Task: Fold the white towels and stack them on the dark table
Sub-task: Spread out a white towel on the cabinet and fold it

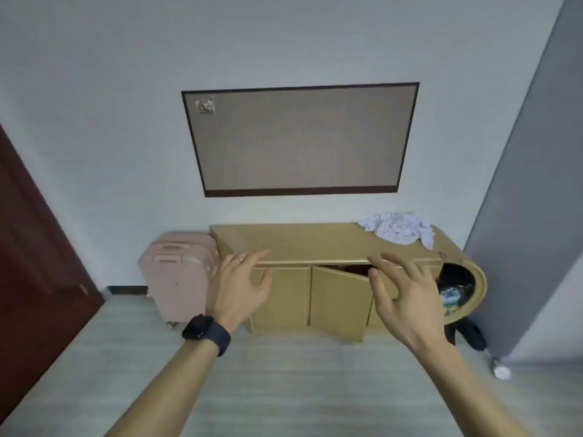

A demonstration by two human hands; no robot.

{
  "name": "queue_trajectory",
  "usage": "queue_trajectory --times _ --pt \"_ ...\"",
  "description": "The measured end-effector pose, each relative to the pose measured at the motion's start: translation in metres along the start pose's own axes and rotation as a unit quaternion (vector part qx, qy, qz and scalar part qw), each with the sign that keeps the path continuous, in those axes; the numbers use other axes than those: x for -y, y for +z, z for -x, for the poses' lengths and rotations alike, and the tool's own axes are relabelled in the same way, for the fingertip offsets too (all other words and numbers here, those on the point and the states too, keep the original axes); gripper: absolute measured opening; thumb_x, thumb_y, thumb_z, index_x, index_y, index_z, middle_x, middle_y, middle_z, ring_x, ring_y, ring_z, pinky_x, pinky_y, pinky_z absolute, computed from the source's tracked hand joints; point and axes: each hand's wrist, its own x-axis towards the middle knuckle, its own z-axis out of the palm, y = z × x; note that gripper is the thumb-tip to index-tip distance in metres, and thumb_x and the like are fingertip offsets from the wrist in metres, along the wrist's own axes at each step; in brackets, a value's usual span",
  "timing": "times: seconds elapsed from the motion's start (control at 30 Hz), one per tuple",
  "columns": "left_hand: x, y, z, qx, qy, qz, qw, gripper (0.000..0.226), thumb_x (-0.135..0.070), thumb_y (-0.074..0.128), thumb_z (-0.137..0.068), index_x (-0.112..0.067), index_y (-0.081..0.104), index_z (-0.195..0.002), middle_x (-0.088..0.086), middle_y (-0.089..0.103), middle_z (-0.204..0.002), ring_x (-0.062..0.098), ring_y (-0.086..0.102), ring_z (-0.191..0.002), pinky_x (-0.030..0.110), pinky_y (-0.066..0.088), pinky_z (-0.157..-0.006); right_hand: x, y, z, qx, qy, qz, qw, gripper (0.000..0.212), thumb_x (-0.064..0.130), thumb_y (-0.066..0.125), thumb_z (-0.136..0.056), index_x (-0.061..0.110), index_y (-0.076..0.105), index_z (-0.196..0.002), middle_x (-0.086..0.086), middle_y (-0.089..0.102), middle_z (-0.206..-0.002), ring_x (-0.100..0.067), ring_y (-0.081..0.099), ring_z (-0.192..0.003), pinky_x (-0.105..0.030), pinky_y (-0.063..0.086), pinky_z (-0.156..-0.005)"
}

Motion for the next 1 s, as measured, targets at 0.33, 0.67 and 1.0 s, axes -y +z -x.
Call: queue_trajectory --times 0.33,0.67,1.0 --pt "0.057 0.143 -0.074 0.106 -0.013 0.051 0.993 0.035 -0.034 0.062 -0.09 -0.032 0.063 -0.125 -0.01 0.066 -0.122 0.014 0.057 -0.112 0.028 0.047 -0.092 -0.075 0.125 -0.028 0.071 0.088 0.046 0.993 0.033 0.039 0.054 -0.093 0.025 0.074 -0.116 0.006 0.07 -0.12 -0.02 0.058 -0.118 -0.034 0.046 -0.097" --pt "0.054 0.285 -0.197 0.206 -0.011 0.088 0.975 0.037 -0.034 0.059 -0.09 -0.032 0.061 -0.127 -0.004 0.069 -0.116 0.02 0.06 -0.109 0.036 0.052 -0.088 -0.172 0.213 -0.104 0.148 0.19 0.062 0.969 0.031 0.033 0.062 -0.094 0.024 0.068 -0.124 0.008 0.067 -0.124 -0.021 0.053 -0.123 -0.034 0.042 -0.098" --pt "0.021 0.439 -0.336 0.24 -0.048 0.082 0.966 0.036 -0.035 0.056 -0.092 -0.032 0.062 -0.128 -0.01 0.063 -0.129 0.016 0.056 -0.118 0.034 0.048 -0.097 -0.319 0.294 -0.233 0.233 0.227 0.039 0.945 0.036 0.04 0.055 -0.096 0.029 0.064 -0.128 0.008 0.065 -0.127 -0.02 0.048 -0.127 -0.039 0.044 -0.102"
